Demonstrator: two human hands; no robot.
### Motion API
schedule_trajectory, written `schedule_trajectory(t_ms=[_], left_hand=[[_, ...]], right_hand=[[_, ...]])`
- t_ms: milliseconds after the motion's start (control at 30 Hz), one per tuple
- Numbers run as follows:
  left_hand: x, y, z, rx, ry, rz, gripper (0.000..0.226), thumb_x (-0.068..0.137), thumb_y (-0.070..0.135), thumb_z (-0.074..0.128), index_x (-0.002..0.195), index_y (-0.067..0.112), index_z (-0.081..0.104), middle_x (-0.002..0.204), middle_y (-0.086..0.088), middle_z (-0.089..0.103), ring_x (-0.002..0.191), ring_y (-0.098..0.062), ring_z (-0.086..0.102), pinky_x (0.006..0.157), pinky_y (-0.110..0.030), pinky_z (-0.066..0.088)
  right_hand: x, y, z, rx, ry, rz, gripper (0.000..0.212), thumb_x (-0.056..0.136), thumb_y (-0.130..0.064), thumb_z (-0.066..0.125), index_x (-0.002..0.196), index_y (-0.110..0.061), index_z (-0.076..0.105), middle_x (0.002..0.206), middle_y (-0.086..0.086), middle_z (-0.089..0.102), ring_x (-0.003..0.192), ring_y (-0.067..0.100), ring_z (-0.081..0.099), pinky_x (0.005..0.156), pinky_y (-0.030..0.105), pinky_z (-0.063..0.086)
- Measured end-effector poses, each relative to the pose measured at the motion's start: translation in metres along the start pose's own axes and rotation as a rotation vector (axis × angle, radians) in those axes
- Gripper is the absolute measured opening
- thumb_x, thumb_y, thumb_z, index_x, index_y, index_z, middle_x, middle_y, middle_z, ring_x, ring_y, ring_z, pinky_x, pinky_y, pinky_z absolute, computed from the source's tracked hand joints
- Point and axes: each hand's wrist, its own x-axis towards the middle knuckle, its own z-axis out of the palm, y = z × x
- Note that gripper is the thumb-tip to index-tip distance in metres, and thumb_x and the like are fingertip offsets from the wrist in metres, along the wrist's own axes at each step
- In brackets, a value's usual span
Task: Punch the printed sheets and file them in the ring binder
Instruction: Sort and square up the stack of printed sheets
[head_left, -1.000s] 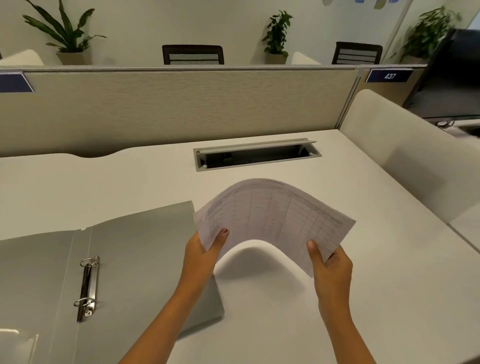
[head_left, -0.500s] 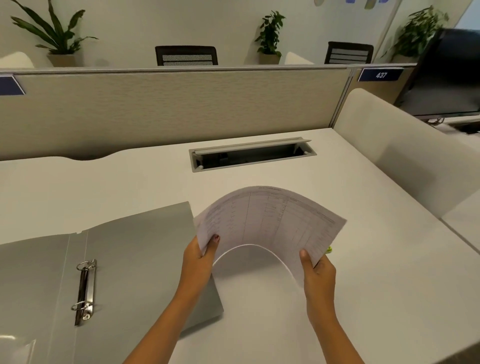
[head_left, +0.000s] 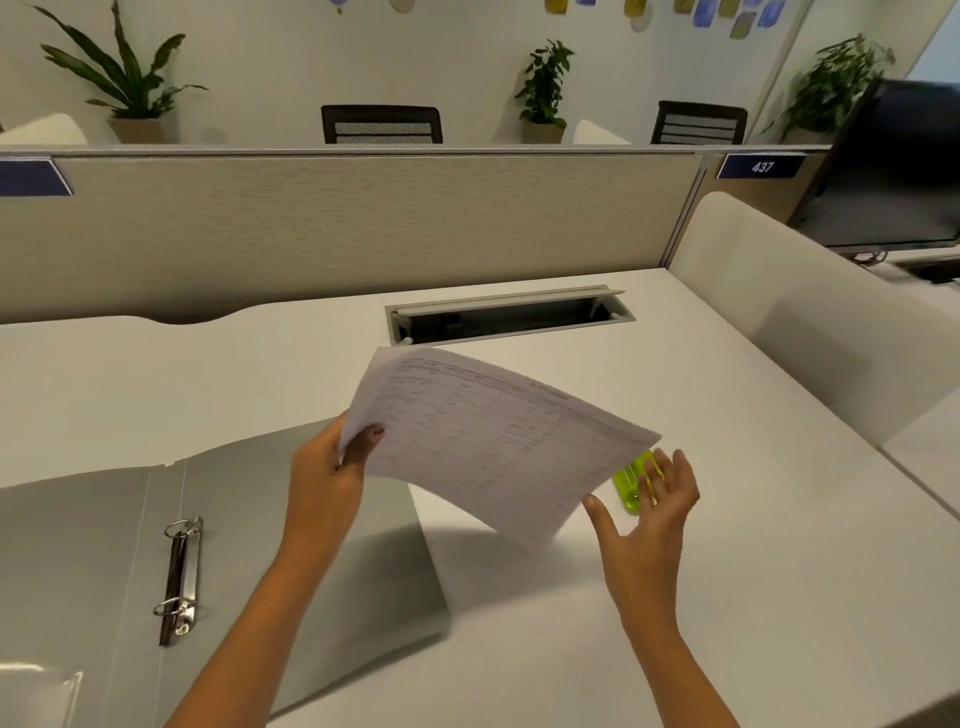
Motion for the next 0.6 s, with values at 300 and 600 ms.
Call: schedule_trajectory(t_ms=[300, 600], left_hand=[[0.018, 0.037, -0.031, 0.412, -0.112, 0.541, 0.029, 0.085, 0.006, 0.056, 0.11, 0.015, 0.066, 0.102, -0.008, 0.073, 0.087, -0.03, 0.071, 0.083, -0.029, 0.051], [0.02, 0.063, -0.034, 0.475, -0.134, 0.744, 0.025, 0.087, 0.018, 0.065, 0.112, 0.019, 0.068, 0.116, 0.005, 0.069, 0.108, -0.012, 0.063, 0.108, -0.049, 0.037]], right_hand=[[0.002, -0.052, 0.025, -0.214, -0.156, -0.466, 0.077, 0.079, -0.019, 0.073, 0.143, -0.018, 0.03, 0.149, -0.007, 0.035, 0.137, 0.005, 0.032, 0.11, 0.017, 0.032], [-0.008, -0.058, 0.03, -0.111, -0.095, -0.415, 0.012, 0.089, -0.022, 0.061, 0.097, -0.031, 0.064, 0.077, -0.036, 0.059, 0.074, -0.007, 0.057, 0.056, 0.009, 0.042]])
